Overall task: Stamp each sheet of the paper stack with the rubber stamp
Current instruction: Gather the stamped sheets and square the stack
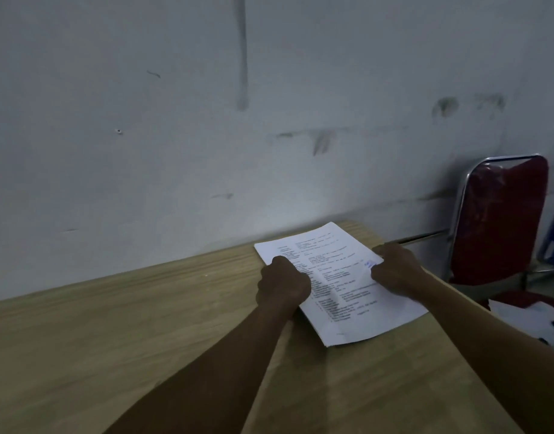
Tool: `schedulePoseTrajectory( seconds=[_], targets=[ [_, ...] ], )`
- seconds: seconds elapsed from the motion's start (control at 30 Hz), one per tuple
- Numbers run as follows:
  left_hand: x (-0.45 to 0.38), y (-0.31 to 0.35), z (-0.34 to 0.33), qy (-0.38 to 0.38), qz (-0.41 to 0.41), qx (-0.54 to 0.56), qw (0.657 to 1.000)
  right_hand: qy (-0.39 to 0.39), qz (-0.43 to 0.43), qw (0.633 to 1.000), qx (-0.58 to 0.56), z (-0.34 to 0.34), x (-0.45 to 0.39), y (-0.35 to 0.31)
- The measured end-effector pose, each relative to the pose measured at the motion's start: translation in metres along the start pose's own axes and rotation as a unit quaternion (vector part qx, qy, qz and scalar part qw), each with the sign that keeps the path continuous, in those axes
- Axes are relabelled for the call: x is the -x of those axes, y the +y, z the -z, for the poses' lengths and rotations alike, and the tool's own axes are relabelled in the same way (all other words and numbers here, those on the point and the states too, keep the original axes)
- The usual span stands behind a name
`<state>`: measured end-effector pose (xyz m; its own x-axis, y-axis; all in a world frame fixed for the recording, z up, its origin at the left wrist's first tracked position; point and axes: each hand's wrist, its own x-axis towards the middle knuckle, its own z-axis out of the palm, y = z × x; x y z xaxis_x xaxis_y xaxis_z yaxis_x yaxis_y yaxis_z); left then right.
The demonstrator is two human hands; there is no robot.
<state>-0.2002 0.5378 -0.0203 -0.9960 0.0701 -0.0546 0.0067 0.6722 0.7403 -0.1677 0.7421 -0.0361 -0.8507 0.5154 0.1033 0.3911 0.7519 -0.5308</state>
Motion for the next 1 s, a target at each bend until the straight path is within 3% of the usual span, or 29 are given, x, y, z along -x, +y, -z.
schedulePoseTrajectory(
  seconds=[0.73, 1.0],
  targets=[
    [-0.012, 0.006, -0.009, 0.003, 0.017, -0.115, 0.993, -0.022, -0.031, 0.998, 0.041, -0.004, -0.007, -0.002],
    [-0.008, 0.009, -0.007, -0.01, 0.022, -0.099, 0.995, -0.019, -0.037, 0.999, 0.028, 0.001, 0.0, -0.002]
  ],
)
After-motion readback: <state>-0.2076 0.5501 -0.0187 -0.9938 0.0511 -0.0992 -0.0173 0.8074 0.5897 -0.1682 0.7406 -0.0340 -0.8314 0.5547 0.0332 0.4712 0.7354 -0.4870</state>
